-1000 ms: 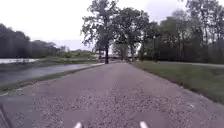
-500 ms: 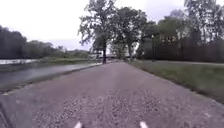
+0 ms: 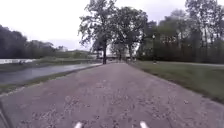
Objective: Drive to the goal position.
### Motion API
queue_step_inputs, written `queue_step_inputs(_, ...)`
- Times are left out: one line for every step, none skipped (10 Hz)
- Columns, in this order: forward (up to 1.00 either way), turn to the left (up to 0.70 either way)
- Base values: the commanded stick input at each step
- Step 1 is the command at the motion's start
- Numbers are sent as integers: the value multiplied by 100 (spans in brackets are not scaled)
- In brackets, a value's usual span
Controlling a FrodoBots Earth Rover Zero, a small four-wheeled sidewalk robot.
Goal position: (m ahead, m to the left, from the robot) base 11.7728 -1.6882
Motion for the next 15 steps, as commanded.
queue_step_inputs(70, 0)
queue_step_inputs(70, 0)
queue_step_inputs(70, 0)
queue_step_inputs(70, 0)
queue_step_inputs(70, 0)
queue_step_inputs(70, 0)
queue_step_inputs(70, 0)
queue_step_inputs(70, 0)
queue_step_inputs(70, 0)
queue_step_inputs(70, 0)
queue_step_inputs(70, 0)
queue_step_inputs(70, 0)
queue_step_inputs(70, 0)
queue_step_inputs(70, 0)
queue_step_inputs(70, 0)
